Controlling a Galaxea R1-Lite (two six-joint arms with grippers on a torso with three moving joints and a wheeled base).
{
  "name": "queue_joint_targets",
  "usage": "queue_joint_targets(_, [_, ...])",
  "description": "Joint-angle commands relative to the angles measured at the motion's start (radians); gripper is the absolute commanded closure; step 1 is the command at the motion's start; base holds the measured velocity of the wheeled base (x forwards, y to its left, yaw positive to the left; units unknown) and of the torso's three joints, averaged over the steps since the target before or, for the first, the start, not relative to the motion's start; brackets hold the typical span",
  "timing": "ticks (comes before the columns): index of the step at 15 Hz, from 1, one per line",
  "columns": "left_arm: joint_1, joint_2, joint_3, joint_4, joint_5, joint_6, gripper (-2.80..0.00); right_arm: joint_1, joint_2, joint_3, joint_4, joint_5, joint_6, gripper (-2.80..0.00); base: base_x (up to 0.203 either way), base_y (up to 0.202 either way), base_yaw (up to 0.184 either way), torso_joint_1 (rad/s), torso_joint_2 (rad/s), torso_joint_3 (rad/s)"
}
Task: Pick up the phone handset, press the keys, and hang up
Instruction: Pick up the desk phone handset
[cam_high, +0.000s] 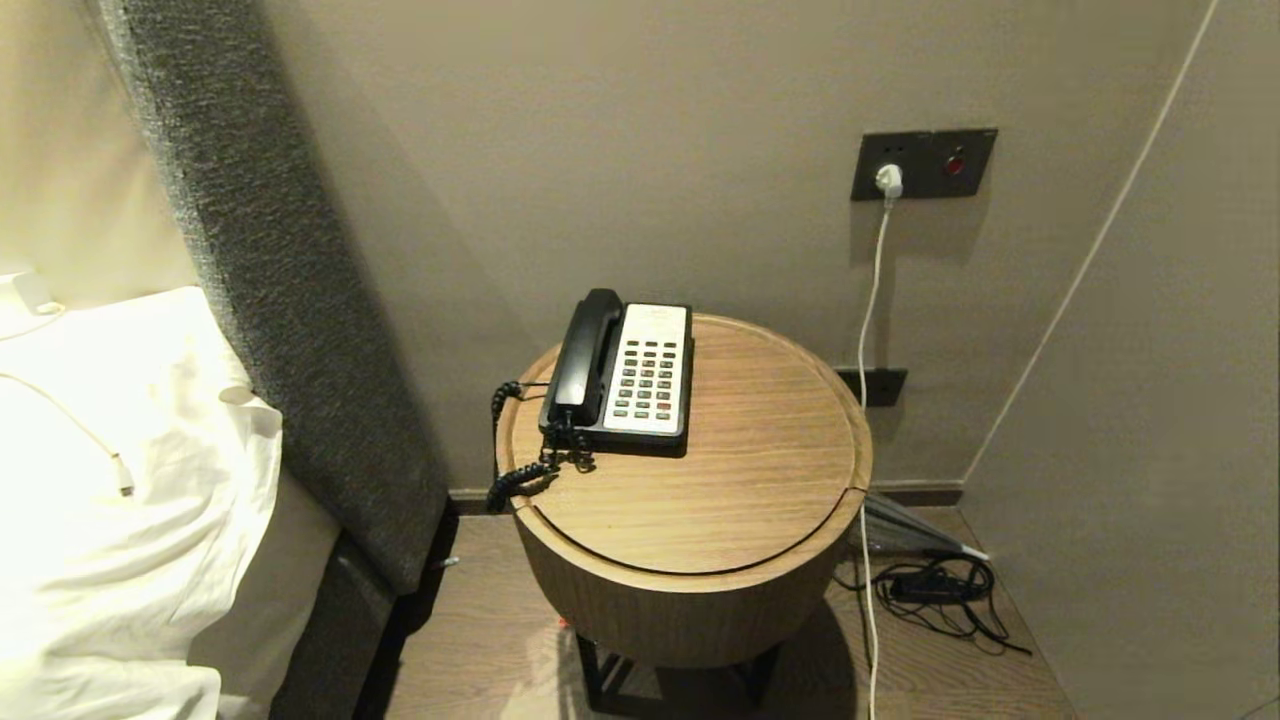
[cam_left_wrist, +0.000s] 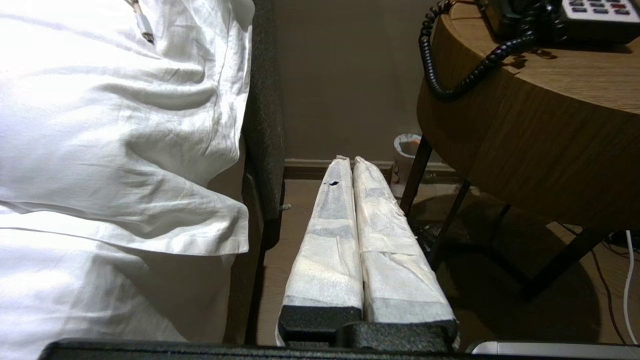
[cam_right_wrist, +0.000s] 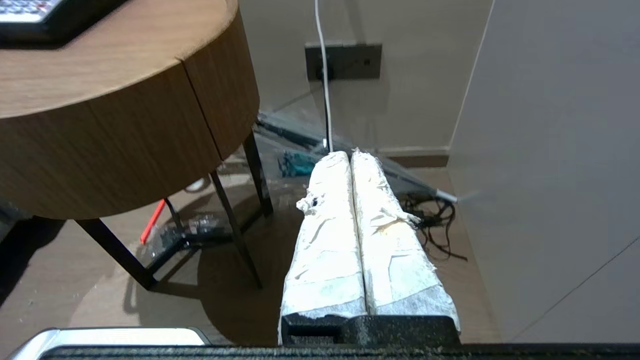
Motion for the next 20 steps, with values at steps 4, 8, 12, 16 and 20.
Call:
queue_joint_targets(4, [0.001,0.002,0.000,0.001,0.000,-0.001,0.00,0.000,0.001,0.000,0.000,0.001,0.000,0.00,0.000,0.000,0.000,0.003,0.00,-0.201])
queue_joint_targets(8, [0.001,0.002,0.000,0.001,-0.002,-0.001,0.00,0.000,0.001,0.000,0.000,0.000,0.000,0.00,0.000,0.000,0.000,0.002,0.00,-0.197])
queue_joint_targets(12, [0.001,0.002,0.000,0.001,0.000,-0.002,0.00,0.000,0.001,0.000,0.000,-0.001,0.000,0.00,0.000,0.000,0.000,0.001,0.00,-0.196])
queue_joint_targets(16, [0.000,0.002,0.000,0.001,0.000,-0.001,0.00,0.000,0.001,0.000,0.000,0.000,0.000,0.00,0.000,0.000,0.000,0.002,0.00,-0.195])
queue_joint_targets(20, [0.000,0.002,0.000,0.001,0.000,-0.001,0.00,0.000,0.001,0.000,0.000,0.001,0.000,0.00,0.000,0.000,0.000,0.003,0.00,-0.198])
